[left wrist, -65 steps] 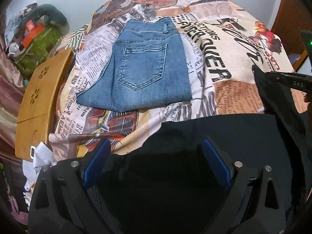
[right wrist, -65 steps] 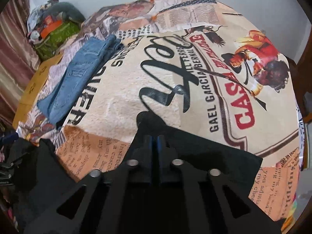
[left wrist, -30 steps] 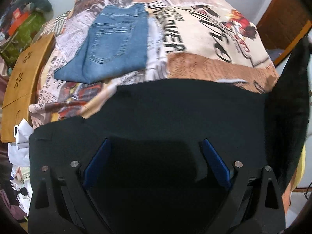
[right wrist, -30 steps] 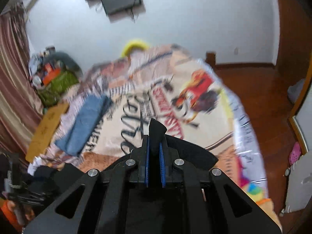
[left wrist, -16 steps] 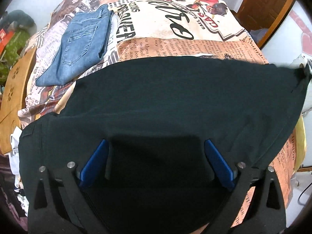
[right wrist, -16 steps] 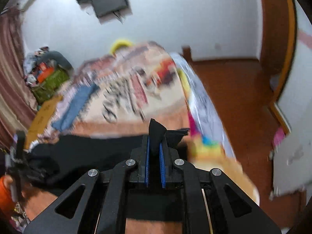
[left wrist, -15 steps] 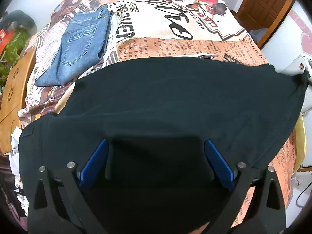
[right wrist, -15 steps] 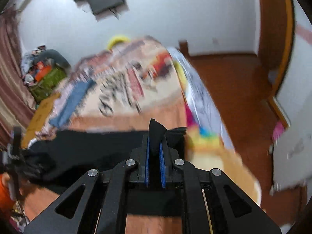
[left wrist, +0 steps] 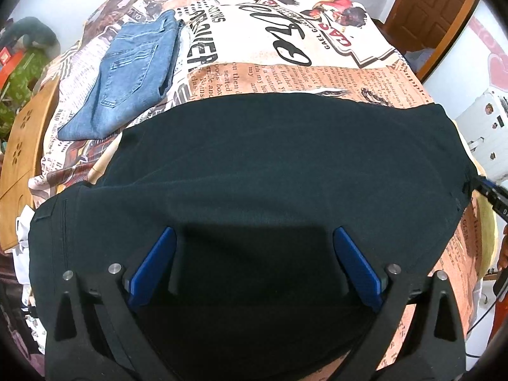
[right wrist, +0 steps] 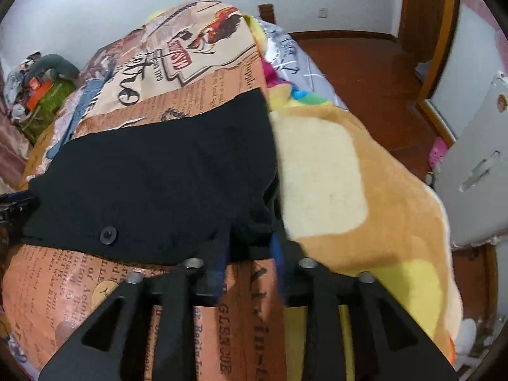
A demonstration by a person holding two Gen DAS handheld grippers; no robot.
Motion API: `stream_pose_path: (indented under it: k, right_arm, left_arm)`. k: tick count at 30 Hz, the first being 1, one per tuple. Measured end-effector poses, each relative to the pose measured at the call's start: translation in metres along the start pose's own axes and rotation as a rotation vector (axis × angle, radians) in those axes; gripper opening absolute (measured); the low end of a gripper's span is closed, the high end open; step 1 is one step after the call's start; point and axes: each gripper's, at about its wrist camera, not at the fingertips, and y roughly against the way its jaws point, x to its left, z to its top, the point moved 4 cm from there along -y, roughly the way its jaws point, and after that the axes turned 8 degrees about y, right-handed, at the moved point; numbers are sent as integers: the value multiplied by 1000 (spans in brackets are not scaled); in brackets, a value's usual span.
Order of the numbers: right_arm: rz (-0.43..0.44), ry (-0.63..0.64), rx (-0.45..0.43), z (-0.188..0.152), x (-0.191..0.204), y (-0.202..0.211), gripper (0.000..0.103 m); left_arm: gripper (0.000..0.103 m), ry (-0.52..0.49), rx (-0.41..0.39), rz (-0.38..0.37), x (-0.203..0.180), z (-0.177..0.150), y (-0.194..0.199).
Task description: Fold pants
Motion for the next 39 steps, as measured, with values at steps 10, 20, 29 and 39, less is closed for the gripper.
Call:
stream_pose_path:
  k: [10,20,29,39]
  right_arm:
    - [-49,111,-146,38,41,47,54]
    - [113,308,-284,100,160,60,60]
    - [230,470,-272,123,271,33,64]
    - [311,615,-137,131,356,-17,64]
  left_arm:
    - [101,76,-110,9,48,8,42]
    - [101,229,-279,117,154,6,105]
    - [101,413,-257,148,254,-23,105]
    - [101,459,-124,184,300,-38,48]
